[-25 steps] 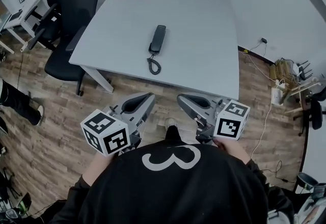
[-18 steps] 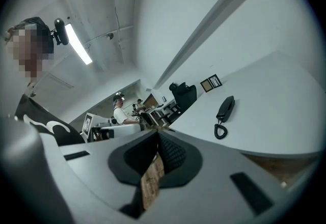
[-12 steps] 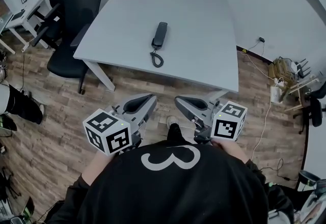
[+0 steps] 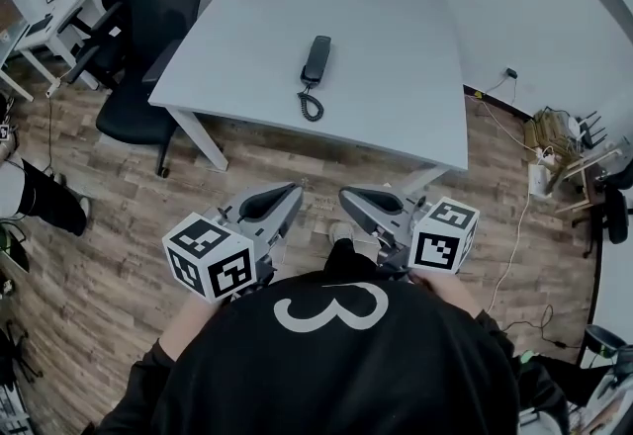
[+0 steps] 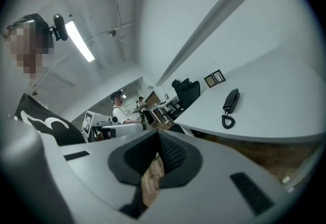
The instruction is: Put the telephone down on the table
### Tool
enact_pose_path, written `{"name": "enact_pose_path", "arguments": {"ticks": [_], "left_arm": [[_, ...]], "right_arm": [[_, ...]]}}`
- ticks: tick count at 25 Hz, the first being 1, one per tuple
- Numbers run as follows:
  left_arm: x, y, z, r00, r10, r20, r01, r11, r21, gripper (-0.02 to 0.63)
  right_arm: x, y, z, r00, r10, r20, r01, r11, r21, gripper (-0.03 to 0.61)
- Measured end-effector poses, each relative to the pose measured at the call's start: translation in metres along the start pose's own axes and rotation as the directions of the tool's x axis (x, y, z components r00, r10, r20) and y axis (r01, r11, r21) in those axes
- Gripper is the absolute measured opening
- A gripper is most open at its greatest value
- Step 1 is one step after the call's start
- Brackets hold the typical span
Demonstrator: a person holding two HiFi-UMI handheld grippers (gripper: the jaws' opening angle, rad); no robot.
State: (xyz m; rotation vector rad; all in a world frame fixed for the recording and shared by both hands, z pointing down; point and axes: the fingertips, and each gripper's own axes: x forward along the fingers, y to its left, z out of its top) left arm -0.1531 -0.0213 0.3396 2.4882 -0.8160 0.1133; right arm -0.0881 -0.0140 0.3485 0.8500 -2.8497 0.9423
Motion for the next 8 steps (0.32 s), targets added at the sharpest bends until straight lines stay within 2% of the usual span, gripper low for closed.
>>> {"name": "enact_pose_path", "arguments": {"ticks": [8], "left_arm": [[0.0011, 0.0020, -0.0103, 1.000, -0.007, -0.010, 0.007, 0.999, -0.053, 0.012]], "right_arm": [[-0.0020, -0.0020, -0.0088, 1.000, -0.010, 0.001, 0.010, 1.000, 0.020, 0.009]]}}
